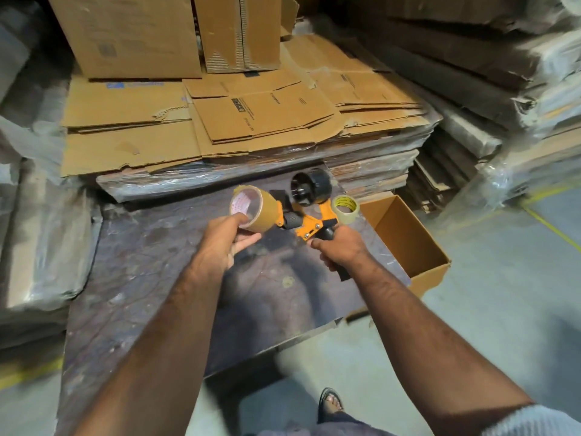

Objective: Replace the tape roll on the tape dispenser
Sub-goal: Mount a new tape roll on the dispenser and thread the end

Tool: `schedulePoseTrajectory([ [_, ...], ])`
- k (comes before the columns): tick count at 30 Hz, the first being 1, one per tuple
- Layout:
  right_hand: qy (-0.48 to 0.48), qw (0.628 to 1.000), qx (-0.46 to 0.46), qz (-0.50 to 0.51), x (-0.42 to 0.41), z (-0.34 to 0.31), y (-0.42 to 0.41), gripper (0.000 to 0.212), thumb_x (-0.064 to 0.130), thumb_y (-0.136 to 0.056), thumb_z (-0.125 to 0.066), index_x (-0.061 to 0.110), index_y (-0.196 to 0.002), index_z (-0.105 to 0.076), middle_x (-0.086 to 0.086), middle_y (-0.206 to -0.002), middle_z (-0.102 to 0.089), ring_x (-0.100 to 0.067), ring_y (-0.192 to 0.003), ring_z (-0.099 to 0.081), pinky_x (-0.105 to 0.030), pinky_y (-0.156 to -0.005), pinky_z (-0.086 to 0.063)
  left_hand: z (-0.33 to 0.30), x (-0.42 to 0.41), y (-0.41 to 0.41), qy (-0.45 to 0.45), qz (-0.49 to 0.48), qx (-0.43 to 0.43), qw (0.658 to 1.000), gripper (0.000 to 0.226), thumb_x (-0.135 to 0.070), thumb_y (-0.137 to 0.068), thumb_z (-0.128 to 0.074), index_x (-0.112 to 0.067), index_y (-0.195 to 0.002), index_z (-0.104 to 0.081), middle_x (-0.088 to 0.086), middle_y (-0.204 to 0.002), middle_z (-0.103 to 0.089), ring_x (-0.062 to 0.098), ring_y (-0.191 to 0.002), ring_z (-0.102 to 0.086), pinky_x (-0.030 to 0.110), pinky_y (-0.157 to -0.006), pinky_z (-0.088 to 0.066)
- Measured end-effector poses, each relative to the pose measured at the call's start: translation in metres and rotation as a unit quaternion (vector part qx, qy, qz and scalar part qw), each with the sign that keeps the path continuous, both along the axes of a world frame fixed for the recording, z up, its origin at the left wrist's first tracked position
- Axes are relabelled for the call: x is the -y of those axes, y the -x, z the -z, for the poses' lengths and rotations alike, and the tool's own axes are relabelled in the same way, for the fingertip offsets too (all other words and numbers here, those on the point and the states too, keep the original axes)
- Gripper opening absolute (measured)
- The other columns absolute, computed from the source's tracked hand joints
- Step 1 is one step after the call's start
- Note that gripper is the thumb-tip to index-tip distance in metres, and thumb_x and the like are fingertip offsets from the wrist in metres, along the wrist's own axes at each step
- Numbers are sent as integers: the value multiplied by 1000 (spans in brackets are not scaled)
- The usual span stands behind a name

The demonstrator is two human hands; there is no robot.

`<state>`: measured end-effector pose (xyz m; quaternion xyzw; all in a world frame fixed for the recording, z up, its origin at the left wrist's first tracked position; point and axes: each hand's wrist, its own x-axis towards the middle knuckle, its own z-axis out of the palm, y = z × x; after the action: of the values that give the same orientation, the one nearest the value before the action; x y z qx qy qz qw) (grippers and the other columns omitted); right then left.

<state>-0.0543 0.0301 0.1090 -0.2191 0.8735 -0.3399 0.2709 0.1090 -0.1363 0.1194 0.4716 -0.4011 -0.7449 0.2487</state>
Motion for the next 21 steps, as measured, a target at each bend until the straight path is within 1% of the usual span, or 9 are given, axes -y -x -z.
schedulePoseTrajectory([
  [2, 35, 996, 65, 45, -11, 5, 10, 22, 23, -85, -78, 6, -82, -65, -10, -59, -64, -24, -43, -57, -34, -46, -54, 10, 3, 14, 8, 10, 15, 1000, 2, -1, -92, -61, 0, -92, -62, 14, -67, -68, 15, -47, -68, 36, -72, -65],
  [4, 65, 984, 144, 78, -19, 14, 23, 22, 16, -88, -75, 6, -73, -62, -10, -54, -57, -21, -39, -49, -28, -42, -46, 27, 11, 36, 7, 9, 34, 999, 4, -4, -91, -66, -2, -90, -63, 13, -69, -64, 12, -45, -64, 38, -77, -64],
  [6, 94, 966, 217, 103, -26, 23, 37, 21, 13, -88, -73, 7, -73, -60, -7, -50, -53, -17, -36, -44, -24, -39, -42, 46, 19, 63, 6, -7, 56, 998, 6, -6, -91, -68, -3, -89, -63, 11, -70, -58, 11, -45, -57, 37, -78, -63],
  [10, 131, 931, 314, 134, -30, 51, 73, 18, 13, -90, -71, 6, -76, -62, -6, -54, -48, -16, -38, -41, -24, -39, -40, 86, 39, 120, 16, -44, 110, 993, 10, -4, -90, -67, -1, -98, -62, 12, -69, -54, 16, -54, -53, 27, -54, -62],
  [12, 139, 913, 355, 141, -29, 62, 94, 27, 13, -90, -71, 9, -67, -59, -6, -55, -46, -16, -40, -39, -25, -40, -38, 101, 48, 148, 3, -56, 132, 990, 11, -3, -88, -69, -2, -96, -62, 13, -76, -56, 16, -59, -56, 30, -56, -62],
  [16, 138, 899, 393, 137, -19, 79, 145, 31, 13, -89, -72, 10, -63, -56, -6, -53, -46, -17, -39, -39, -27, -41, -37, 128, 68, 207, -19, -105, 156, 982, 18, 0, -84, -71, -5, -98, -61, 16, -98, -63, 17, -70, -63, 25, -46, -56],
  [18, 135, 902, 389, 133, -11, 88, 171, 30, 13, -90, -72, 9, -64, -57, -6, -52, -47, -16, -38, -39, -26, -41, -38, 143, 77, 234, -40, -131, 143, 980, 26, 2, -84, -71, 0, -107, -60, 17, -103, -63, 16, -72, -63, 24, -42, -55],
  [20, 131, 910, 371, 134, -3, 97, 195, 29, 13, -89, -73, 8, -65, -58, -7, -51, -49, -16, -37, -40, -25, -40, -39, 157, 86, 259, -57, -153, 129, 978, 37, 3, -85, -72, 3, -119, -57, 18, -113, -61, 18, -78, -64, 27, -48, -58],
  [21, 127, 913, 363, 133, 0, 101, 205, 28, 14, -89, -74, 7, -66, -59, -7, -51, -50, -17, -37, -41, -26, -41, -39, 162, 90, 269, -63, -163, 124, 977, 35, 5, -86, -72, 3, -117, -56, 17, -114, -60, 20, -82, -64, 31, -57, -61],
])
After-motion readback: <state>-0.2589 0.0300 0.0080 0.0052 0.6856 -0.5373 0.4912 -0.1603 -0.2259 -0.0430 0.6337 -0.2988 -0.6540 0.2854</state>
